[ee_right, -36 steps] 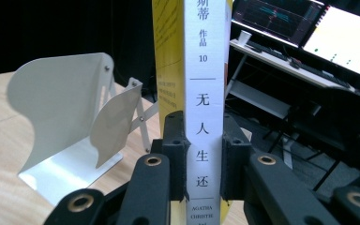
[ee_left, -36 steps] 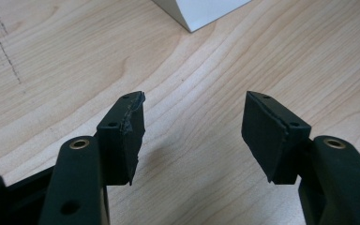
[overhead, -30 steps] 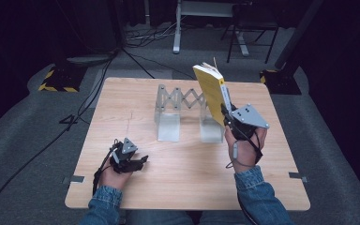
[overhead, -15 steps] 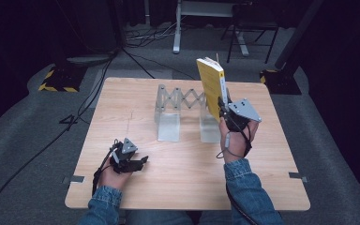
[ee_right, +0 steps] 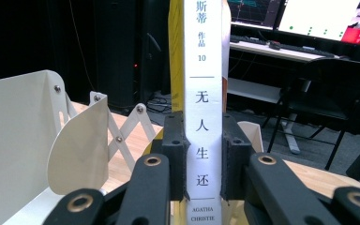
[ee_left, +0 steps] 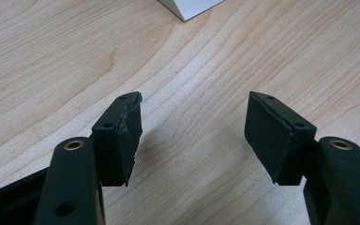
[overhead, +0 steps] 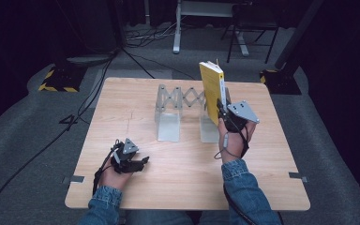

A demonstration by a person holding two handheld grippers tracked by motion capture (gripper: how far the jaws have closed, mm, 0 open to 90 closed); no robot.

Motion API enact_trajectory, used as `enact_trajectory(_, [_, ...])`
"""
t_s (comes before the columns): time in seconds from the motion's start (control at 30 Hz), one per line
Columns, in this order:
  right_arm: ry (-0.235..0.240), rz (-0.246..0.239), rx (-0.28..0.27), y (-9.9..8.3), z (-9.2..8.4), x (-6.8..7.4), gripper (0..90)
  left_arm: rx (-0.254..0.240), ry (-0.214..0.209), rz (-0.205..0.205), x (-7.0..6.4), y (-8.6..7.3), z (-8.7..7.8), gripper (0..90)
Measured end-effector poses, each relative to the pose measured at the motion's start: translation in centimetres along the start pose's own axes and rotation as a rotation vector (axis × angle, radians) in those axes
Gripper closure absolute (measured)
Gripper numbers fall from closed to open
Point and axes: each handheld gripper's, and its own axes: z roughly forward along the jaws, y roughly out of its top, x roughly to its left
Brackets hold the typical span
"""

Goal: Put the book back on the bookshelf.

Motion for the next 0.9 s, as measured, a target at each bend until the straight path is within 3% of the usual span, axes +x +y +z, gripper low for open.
enact_trajectory(0.4, [0.046, 0.018, 0.062, -1.3, 0.6, 0.5, 75.0, -0.001, -0.001, 0.006, -0.1, 0.0, 0.1, 37.2])
enact_trajectory(0.67, [0.097, 0.052, 0.151, -3.0, 1.2, 1.0, 74.2, -0.002, -0.001, 0.003, -0.2, 0.0, 0.1, 37.1])
enact_trajectory(0.9, [0.113, 0.061, 0.147, -3.4, 1.1, 1.2, 73.7, 0.001, -0.005, 0.003, -0.2, 0.0, 0.1, 37.1])
